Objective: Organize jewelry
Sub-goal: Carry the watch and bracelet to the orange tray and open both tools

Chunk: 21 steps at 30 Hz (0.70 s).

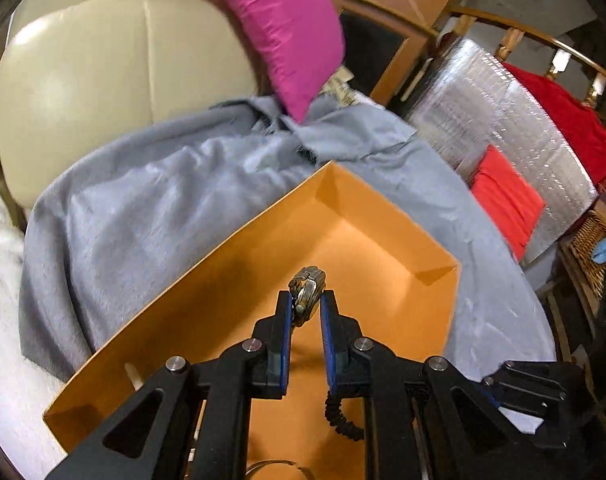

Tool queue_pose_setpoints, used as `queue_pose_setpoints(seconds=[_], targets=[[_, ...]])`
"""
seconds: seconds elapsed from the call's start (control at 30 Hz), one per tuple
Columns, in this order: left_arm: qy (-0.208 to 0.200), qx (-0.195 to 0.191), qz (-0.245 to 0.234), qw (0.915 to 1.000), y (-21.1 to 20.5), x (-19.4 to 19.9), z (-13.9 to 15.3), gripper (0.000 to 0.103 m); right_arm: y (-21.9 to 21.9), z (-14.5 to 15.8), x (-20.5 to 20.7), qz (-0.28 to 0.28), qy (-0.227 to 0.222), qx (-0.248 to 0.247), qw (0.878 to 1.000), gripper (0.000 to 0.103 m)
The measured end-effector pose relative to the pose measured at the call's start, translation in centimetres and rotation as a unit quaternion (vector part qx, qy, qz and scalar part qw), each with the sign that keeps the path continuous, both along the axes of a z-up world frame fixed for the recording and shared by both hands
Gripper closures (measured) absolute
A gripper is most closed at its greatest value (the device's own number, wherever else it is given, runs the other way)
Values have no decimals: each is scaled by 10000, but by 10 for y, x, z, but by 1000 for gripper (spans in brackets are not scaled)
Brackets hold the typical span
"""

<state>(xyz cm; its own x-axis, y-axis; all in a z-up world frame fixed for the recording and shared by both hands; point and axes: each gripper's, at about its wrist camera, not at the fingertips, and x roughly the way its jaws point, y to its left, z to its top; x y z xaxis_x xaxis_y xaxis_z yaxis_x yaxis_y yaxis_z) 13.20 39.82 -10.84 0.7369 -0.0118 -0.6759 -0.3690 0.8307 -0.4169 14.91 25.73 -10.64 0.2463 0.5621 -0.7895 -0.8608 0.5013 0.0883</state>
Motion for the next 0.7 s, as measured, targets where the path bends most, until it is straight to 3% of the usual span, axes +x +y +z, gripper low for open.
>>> queue_pose_setpoints(seconds=[0.53,0.7], targets=[[907,63,441,9949,20,9,-33,92,36,-32,-5,421,-70,-1294,9907,94],[1098,167,455,9928,17,13,-36,92,32,-35,7,214,95,-1382,9901,75]])
